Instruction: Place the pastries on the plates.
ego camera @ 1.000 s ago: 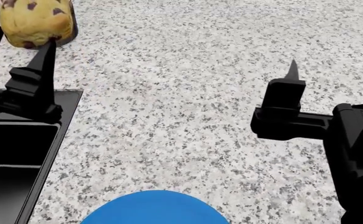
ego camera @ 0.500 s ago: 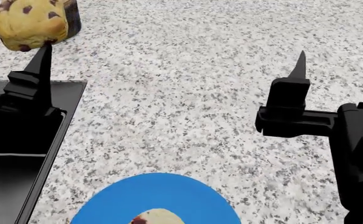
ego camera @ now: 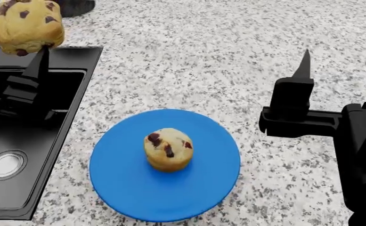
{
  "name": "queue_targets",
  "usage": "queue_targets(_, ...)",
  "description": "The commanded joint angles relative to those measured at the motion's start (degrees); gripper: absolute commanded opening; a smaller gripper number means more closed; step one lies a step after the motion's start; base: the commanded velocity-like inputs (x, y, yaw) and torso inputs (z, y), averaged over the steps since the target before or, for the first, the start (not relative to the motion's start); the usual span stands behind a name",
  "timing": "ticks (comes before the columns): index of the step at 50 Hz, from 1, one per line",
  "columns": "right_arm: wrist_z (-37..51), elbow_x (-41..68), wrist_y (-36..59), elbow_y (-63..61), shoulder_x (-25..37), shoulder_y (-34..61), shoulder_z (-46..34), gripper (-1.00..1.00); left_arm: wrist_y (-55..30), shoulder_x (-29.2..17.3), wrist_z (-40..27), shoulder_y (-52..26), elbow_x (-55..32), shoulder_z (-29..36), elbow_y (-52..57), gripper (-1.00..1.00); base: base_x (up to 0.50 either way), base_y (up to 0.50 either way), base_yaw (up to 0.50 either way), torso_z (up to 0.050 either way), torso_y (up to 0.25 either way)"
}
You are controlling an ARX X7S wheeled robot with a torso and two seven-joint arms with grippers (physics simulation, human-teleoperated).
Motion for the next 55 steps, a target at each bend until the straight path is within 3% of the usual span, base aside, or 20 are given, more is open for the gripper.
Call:
queue_targets(1,-1.87,-0.7,0.54,-0.17,-1.31,0.16,1.46,1.0,3.1,1.52,1.67,-0.03,-1.19,-1.97,-1.08,-1.0,-0.5,0.01,0.0,0.0,0.0)
queue_targets(11,-2.21,-0.92,0.35,-0.33,-1.19,-0.21,1.54,1.0,3.25,1.44,1.55,0.51,-0.87,-2.08,-0.98,-1.0,-0.5,0.01,0.0,0.0,0.0)
queue_targets(19,-2.25,-1.19,1.04,-0.96,-0.76,0.16,1.73,1.0,4.18,-0.11,0.22,1.25,-0.31,-2.42,0.55,-1.0,0.0,0.03,0.0,0.0,0.0)
queue_targets(55,-3.07,-0.92,3.66,-1.13,-1.43,1.21,2.16,1.0,4.1,-0.51,0.05,2.06,-0.6,-3.24,0.27,-1.0,0.01,0.5,0.0,0.0,0.0)
